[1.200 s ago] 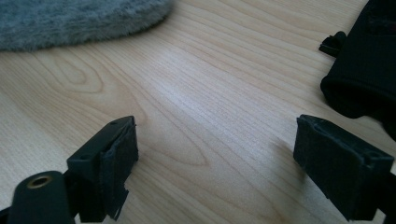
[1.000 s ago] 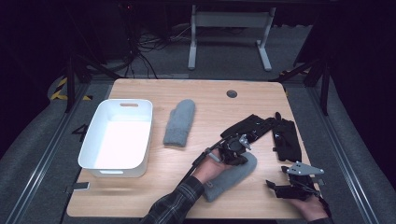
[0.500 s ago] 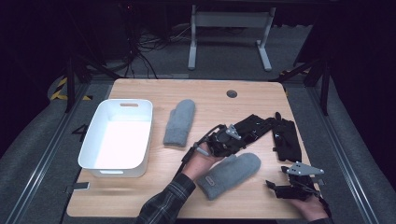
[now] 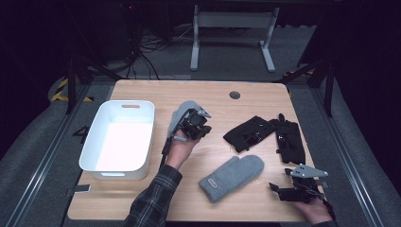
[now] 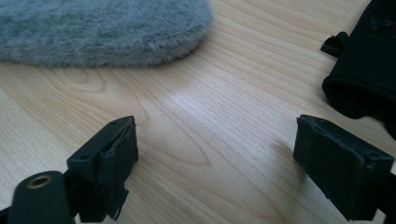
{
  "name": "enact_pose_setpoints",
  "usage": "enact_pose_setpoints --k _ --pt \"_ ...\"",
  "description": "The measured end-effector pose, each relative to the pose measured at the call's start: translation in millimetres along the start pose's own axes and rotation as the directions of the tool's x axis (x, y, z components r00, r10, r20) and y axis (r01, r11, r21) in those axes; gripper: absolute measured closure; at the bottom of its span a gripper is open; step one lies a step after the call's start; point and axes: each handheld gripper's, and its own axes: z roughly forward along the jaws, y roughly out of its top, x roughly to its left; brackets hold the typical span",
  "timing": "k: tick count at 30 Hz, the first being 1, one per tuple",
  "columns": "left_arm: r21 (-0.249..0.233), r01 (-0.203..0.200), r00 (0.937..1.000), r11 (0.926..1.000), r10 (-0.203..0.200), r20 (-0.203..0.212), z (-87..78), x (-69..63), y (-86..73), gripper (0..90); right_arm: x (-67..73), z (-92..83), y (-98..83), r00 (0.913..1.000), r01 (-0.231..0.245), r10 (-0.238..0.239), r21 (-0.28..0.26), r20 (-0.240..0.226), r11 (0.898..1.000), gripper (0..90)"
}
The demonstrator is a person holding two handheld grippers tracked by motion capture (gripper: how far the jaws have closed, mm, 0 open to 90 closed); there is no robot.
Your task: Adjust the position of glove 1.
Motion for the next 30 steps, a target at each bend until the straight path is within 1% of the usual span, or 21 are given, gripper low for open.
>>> enact_pose_setpoints --k 2,3,4,5,6,7,9,10,11,12,13,16,17,18,19,21,22,24,25,29,30 --pt "0.003 0.018 0.9993 0.9998 -0.018 -0.033 -0.3 8.1 0.0 90.0 0.0 0.0 0.0 1.0 0.0 0.0 0.0 0.0 1.0 14.1" --pt "0.005 0.041 0.9969 0.9991 -0.041 -0.068 0.8 16.9 -0.1 90.0 0.0 0.0 0.0 1.0 0.0 0.0 0.0 0.0 1.0 14.1" --pt "0.012 0.049 0.9954 0.9987 -0.048 -0.083 1.5 21.2 -0.2 90.0 0.0 0.0 0.0 1.0 0.0 0.0 0.0 0.0 1.0 14.1" --pt "0.012 0.049 0.9954 0.9987 -0.048 -0.083 1.5 21.2 -0.2 90.0 0.0 0.0 0.0 1.0 0.0 0.0 0.0 0.0 1.0 14.1" --pt "0.007 0.077 0.9917 0.997 -0.076 -0.104 3.7 29.4 -1.0 90.0 0.0 0.0 0.0 1.0 -0.001 0.001 0.0 0.0 1.0 14.1" --pt "0.007 0.077 0.9917 0.997 -0.076 -0.104 3.7 29.4 -1.0 90.0 0.0 0.0 0.0 1.0 -0.001 0.001 0.0 0.0 1.0 14.1" --pt "0.009 0.098 0.9868 0.9952 -0.096 -0.131 6.9 37.2 -1.4 90.0 0.0 0.0 0.0 1.0 0.0 0.0 0.0 0.0 1.0 14.1" --pt "0.01 0.11 0.9836 0.9939 -0.108 -0.145 8.3 43.5 -2.4 90.0 0.0 0.0 0.0 1.0 0.0 0.0 0.0 0.0 1.0 14.1" --pt "0.01 0.11 0.9836 0.9939 -0.108 -0.145 8.3 43.5 -2.4 90.0 0.0 0.0 0.0 1.0 0.0 0.0 0.0 0.0 1.0 14.1" --pt "0.012 0.126 0.9792 0.9919 -0.123 -0.161 10.1 48.5 -3.3 90.0 0.0 -0.1 -0.1 1.0 0.0 0.0 0.0 -0.001 1.0 14.1" --pt "0.01 0.14 0.9781 0.9901 -0.137 -0.157 11.8 51.5 -4.0 90.0 0.0 0.0 0.0 1.0 0.0 0.0 0.0 -0.001 1.0 14.1" --pt "0.034 0.147 0.972 0.9886 -0.138 -0.19 16.3 55.6 -4.3 90.0 -0.1 -0.1 0.0 1.0 0.001 -0.001 0.0 -0.001 1.0 14.1" --pt "0.037 0.149 0.9707 0.9881 -0.139 -0.196 18.8 57.9 -4.7 90.0 0.0 -0.1 -0.1 1.0 0.0 0.0 0.0 -0.001 1.0 14.1" --pt "0.053 0.152 0.9649 0.9869 -0.137 -0.225 22.3 60.3 -5.8 90.0 0.0 -0.1 -0.1 1.0 0.001 -0.001 0.0 -0.002 1.0 14.1" --pt "0.053 0.152 0.9649 0.9869 -0.137 -0.225 22.3 60.3 -5.8 90.0 0.0 -0.1 -0.1 1.0 0.001 -0.001 0.0 -0.002 1.0 14.1" --pt "0.063 0.172 0.9617 0.9831 -0.154 -0.227 25.6 64.4 -7.8 90.0 0.0 -0.1 -0.1 1.0 0.002 -0.002 0.0 -0.003 1.0 14.1" --pt "0.075 0.168 0.9602 0.9829 -0.146 -0.238 27.6 65.6 -8.6 90.0 0.0 -0.1 -0.1 1.0 0.002 -0.002 0.0 -0.003 1.0 14.1" --pt "0.087 0.19 0.9617 0.978 -0.167 -0.217 31.1 68.3 -11.1 90.0 0.0 -0.1 -0.1 1.0 0.002 -0.002 0.0 -0.003 1.0 14.1" --pt "0.091 0.186 0.9621 0.9784 -0.162 -0.219 33.0 68.7 -12.3 90.0 0.0 -0.1 -0.1 1.0 0.002 -0.002 0.0 -0.003 1.0 14.1" --pt "0.1 0.184 0.9689 0.9779 -0.163 -0.186 39.0 66.5 -17.0 90.0 0.0 -0.1 -0.1 1.0 0.001 -0.001 0.0 -0.003 1.0 14.1" --pt "0.094 0.185 0.9686 0.9783 -0.165 -0.186 39.9 65.7 -17.6 90.0 0.0 -0.1 -0.1 1.0 0.001 -0.001 0.0 -0.003 1.0 14.1"
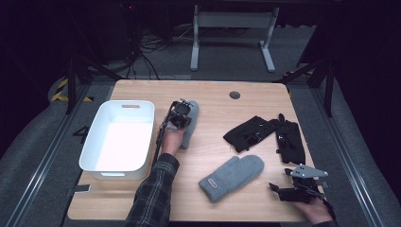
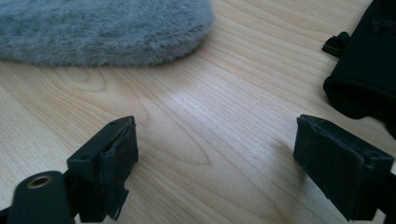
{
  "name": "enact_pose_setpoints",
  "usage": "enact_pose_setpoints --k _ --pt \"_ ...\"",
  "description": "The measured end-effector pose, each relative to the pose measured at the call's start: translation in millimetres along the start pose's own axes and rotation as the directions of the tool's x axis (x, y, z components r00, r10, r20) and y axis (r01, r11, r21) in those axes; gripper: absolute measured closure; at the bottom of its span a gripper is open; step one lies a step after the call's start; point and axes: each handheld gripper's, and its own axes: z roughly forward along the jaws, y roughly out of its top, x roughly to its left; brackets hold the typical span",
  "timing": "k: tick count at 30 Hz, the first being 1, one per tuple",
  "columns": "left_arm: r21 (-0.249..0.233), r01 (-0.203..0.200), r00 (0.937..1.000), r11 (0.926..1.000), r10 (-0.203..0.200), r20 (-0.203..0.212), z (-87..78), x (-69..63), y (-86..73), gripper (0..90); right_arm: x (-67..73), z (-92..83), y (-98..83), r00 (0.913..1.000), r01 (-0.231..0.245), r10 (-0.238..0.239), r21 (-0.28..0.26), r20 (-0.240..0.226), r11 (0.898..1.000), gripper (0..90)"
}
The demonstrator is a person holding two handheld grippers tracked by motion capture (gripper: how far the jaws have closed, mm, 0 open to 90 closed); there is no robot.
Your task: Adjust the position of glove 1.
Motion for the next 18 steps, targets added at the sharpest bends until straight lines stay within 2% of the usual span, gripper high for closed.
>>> enact_pose_setpoints --k 3,9,13,18 --pt "-0.007 0.002 0.9997 1.0 -0.002 0.025 0.4 -3.0 -0.7 90.0 0.0 0.0 0.0 1.0 0.0 0.0 0.0 0.0 1.0 14.1" --pt "-0.01 -0.038 0.9976 0.9992 0.039 0.058 -0.3 -14.1 -0.3 90.0 0.0 0.0 0.0 1.0 0.0 0.0 0.0 0.0 1.0 14.1" --pt "-0.019 -0.066 0.9932 0.9977 0.067 0.095 0.2 -29.0 2.2 90.0 0.0 0.0 0.0 1.0 0.0 0.0 0.0 0.0 1.0 14.1" --pt "-0.025 -0.091 0.9884 0.9956 0.093 0.12 2.6 -40.8 4.3 90.0 0.0 0.0 0.0 1.0 0.0 0.0 0.0 0.0 1.0 14.1"
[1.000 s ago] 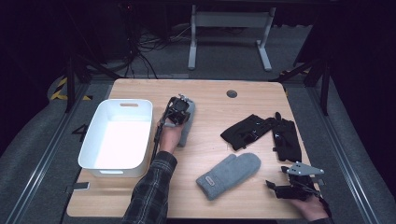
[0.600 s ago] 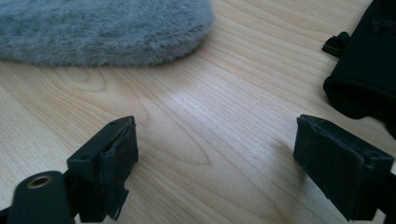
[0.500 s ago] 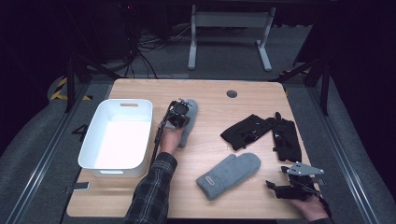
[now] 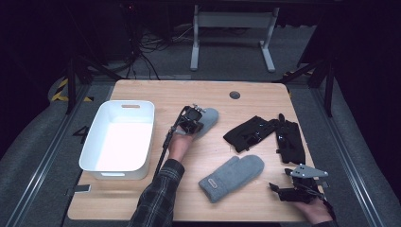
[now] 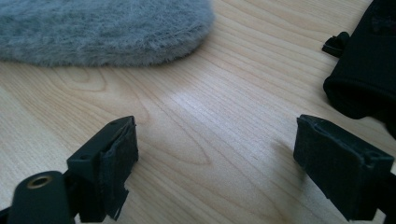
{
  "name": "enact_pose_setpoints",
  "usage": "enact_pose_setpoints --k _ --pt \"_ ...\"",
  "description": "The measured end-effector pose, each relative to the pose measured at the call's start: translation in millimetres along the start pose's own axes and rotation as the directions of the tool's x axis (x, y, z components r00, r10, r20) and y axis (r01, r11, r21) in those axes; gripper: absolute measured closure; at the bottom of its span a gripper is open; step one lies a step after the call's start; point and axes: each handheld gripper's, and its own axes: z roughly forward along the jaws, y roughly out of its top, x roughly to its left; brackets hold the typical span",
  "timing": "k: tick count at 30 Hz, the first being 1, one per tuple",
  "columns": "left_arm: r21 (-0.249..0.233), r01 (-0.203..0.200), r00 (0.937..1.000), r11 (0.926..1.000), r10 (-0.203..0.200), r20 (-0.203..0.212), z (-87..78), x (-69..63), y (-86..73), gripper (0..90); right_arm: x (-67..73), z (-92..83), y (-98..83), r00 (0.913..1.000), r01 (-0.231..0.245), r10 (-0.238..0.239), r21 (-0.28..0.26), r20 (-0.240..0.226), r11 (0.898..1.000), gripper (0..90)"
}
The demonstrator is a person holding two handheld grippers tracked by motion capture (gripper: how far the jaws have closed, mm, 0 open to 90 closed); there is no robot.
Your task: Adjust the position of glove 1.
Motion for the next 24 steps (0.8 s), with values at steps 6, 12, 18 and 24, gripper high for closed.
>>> enact_pose_setpoints --k 6,12,18,24 --pt "-0.005 -0.015 0.9985 0.9999 0.015 0.052 5.5 -14.3 5.5 90.0 0.0 0.0 0.0 1.0 0.0 0.0 0.0 0.0 1.0 14.1" --pt "0.002 -0.045 0.9956 0.999 0.044 0.083 15.6 -28.4 11.2 90.0 0.2 -0.1 0.0 1.0 0.001 -0.001 0.001 0.0 1.0 14.1" --pt "-0.032 -0.065 0.9959 0.9974 0.066 0.061 -5.5 -15.4 17.6 90.0 0.1 -0.3 0.0 1.0 0.004 -0.004 0.001 -0.003 1.0 14.1" --pt "-0.054 -0.059 0.9968 0.9968 0.062 0.05 -19.2 4.5 20.5 78.7 0.2 -0.3 0.0 1.0 0.005 -0.005 0.001 -0.003 1.0 14.1"
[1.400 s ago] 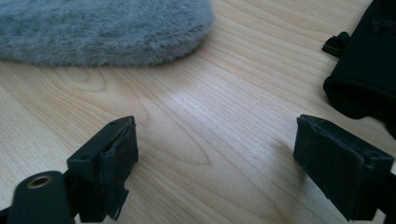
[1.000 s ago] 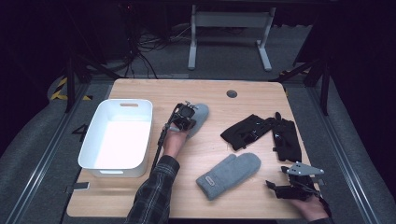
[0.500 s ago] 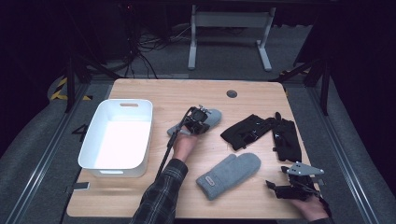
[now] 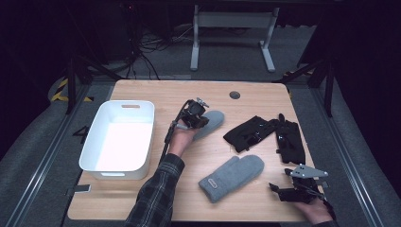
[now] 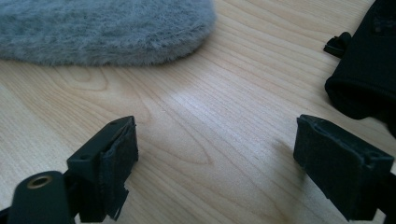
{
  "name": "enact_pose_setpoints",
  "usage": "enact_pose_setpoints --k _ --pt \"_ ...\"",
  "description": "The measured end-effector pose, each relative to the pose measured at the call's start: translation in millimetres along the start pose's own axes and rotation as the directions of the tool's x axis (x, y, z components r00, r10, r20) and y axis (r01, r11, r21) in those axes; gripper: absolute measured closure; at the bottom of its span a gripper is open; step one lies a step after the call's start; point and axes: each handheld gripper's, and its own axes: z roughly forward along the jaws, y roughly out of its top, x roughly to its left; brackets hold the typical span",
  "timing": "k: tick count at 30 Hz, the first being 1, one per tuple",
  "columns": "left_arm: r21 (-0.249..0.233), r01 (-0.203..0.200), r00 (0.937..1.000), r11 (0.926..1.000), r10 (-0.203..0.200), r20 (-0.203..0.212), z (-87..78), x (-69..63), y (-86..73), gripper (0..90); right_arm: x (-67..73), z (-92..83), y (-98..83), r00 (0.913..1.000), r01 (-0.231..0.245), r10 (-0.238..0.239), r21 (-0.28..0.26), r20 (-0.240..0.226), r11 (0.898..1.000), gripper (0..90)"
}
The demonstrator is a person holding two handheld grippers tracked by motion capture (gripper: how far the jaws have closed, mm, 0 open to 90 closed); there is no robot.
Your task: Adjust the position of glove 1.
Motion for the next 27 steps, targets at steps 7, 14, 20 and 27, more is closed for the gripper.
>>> enact_pose_setpoints --k 7,14,20,27 --pt "-0.003 0.008 0.9999 1.0 -0.008 -0.009 -3.4 11.3 -4.1 43.8 0.0 0.0 0.0 1.0 0.0 0.0 0.0 -0.001 1.0 14.1" --pt "0.046 0.005 0.9999 0.9989 -0.004 -0.015 6.9 16.0 -13.5 22.5 0.0 -0.1 0.0 1.0 0.001 -0.001 0.0 -0.002 1.0 14.1" --pt "0.065 0.012 0.9999 0.9978 -0.012 -0.009 15.8 20.4 -22.5 19.4 -0.1 -0.1 -0.1 1.0 0.001 -0.001 0.0 -0.002 1.0 14.1" --pt "0.098 -0.017 0.9995 0.995 0.019 -0.026 19.2 18.7 -25.9 33.7 -0.1 -0.1 -0.1 1.0 0.001 -0.001 0.0 -0.002 1.0 14.1"
